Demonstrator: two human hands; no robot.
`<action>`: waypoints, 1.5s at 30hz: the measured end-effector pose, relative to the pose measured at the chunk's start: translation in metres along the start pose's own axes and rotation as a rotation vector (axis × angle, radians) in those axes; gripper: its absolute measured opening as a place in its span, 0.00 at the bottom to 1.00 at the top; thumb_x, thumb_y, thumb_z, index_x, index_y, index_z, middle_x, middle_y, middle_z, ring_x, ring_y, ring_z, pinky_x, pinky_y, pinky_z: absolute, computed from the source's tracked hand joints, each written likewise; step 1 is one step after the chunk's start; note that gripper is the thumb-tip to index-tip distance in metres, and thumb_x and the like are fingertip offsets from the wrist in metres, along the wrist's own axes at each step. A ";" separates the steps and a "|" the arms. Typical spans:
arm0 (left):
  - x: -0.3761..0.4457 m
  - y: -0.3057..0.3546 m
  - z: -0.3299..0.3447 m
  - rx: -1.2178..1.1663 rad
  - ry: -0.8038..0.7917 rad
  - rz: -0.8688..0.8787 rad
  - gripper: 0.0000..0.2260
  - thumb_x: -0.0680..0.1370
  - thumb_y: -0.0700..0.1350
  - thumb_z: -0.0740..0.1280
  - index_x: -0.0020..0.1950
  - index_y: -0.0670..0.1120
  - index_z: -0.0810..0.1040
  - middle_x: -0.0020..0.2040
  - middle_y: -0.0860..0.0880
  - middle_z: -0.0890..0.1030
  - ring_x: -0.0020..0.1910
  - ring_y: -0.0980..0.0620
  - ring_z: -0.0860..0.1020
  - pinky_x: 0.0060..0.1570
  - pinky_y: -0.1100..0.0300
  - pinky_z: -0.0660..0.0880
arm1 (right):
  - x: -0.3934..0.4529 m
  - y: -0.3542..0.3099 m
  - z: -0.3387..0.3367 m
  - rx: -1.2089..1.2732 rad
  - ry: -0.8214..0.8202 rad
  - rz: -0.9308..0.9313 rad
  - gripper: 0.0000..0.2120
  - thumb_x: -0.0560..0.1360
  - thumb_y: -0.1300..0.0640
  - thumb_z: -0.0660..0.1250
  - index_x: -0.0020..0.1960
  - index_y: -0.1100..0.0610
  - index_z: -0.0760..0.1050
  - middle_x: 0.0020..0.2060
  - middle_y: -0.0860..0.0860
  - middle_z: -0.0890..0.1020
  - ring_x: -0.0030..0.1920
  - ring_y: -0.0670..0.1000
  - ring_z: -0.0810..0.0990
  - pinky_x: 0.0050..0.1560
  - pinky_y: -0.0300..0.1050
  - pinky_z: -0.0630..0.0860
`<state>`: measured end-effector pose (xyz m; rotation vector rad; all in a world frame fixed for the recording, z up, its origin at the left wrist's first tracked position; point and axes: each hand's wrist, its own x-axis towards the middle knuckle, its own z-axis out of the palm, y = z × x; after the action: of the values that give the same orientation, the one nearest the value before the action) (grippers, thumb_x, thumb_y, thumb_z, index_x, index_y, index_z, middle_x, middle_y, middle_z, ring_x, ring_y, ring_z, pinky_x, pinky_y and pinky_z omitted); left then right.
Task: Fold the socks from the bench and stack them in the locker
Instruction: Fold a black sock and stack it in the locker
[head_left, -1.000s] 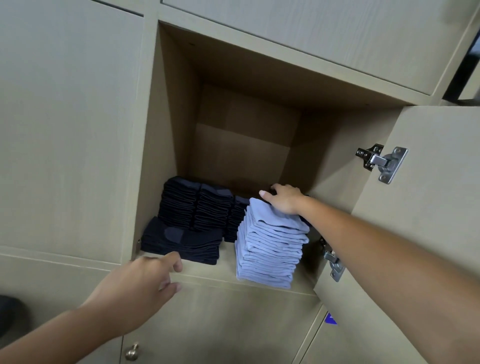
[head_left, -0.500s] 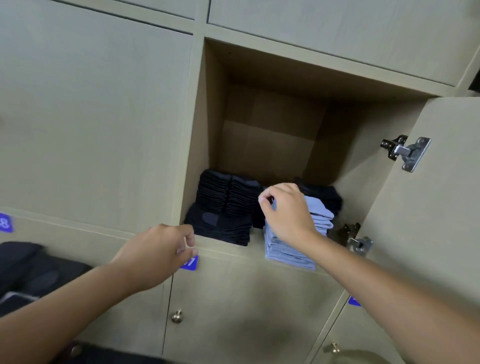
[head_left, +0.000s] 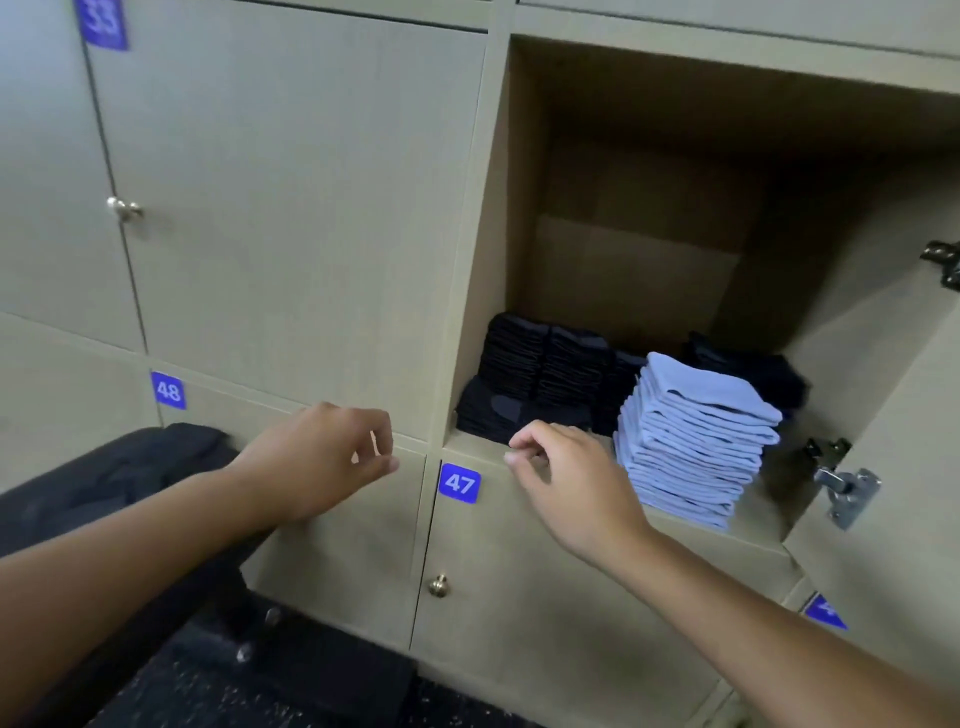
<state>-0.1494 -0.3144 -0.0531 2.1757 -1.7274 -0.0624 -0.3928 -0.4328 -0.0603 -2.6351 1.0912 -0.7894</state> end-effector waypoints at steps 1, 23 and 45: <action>-0.001 -0.004 -0.003 0.003 -0.006 -0.014 0.09 0.80 0.61 0.66 0.48 0.57 0.77 0.45 0.61 0.82 0.42 0.61 0.78 0.41 0.59 0.73 | -0.001 -0.002 0.003 0.006 -0.027 0.000 0.07 0.81 0.47 0.62 0.56 0.46 0.76 0.48 0.41 0.80 0.53 0.43 0.75 0.52 0.46 0.75; -0.035 -0.140 -0.030 0.051 -0.085 -0.392 0.18 0.73 0.51 0.78 0.59 0.48 0.80 0.54 0.51 0.83 0.56 0.48 0.80 0.52 0.59 0.71 | 0.011 -0.052 0.049 0.156 -0.379 -0.164 0.15 0.78 0.39 0.63 0.63 0.41 0.72 0.44 0.41 0.80 0.45 0.41 0.78 0.49 0.48 0.76; -0.060 -0.205 0.015 0.172 -0.174 -0.468 0.31 0.77 0.61 0.71 0.76 0.50 0.67 0.69 0.45 0.74 0.67 0.43 0.73 0.63 0.53 0.69 | 0.032 -0.127 0.170 0.278 -0.693 -0.080 0.29 0.77 0.42 0.70 0.73 0.52 0.68 0.58 0.51 0.79 0.58 0.53 0.79 0.61 0.49 0.75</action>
<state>0.0230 -0.2230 -0.1403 2.7340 -1.3079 -0.2352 -0.2059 -0.3705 -0.1447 -2.4108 0.6314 -0.0011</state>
